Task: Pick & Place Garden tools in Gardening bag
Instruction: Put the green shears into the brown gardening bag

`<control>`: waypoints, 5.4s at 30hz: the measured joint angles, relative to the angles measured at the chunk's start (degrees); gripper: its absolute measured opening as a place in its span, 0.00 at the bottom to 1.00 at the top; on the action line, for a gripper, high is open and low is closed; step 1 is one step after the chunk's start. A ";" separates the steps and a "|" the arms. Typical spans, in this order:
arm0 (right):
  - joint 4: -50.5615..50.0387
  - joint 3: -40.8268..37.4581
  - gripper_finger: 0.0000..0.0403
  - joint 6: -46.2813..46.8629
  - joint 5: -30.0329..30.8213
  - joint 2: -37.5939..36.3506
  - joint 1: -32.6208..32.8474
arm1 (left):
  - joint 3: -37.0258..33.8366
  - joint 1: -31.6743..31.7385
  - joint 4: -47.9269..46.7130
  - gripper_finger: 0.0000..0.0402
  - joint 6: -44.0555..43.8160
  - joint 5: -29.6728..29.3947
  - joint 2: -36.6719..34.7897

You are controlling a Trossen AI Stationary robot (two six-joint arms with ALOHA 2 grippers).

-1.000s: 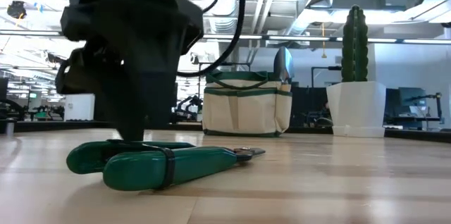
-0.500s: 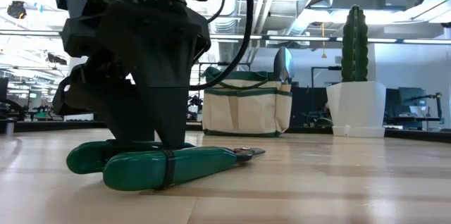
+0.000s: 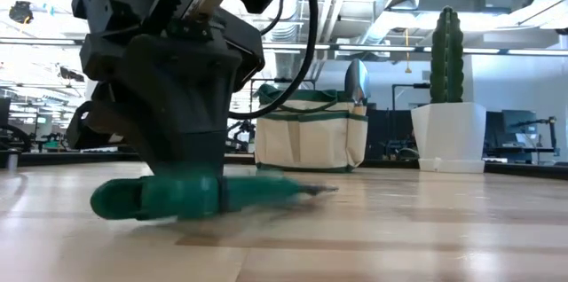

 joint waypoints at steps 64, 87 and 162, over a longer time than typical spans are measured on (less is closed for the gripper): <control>2.21 0.00 0.00 -1.47 0.24 -0.02 0.00 | -0.11 1.22 -17.01 0.01 27.60 -48.44 -35.56; 22.15 0.00 0.00 -17.43 -8.71 0.00 -5.89 | -0.09 1.95 -5.34 0.01 49.13 -72.12 -34.48; 30.35 24.61 0.55 -7.28 -43.49 31.36 -46.95 | -20.56 15.50 17.81 0.02 74.15 -58.25 -41.81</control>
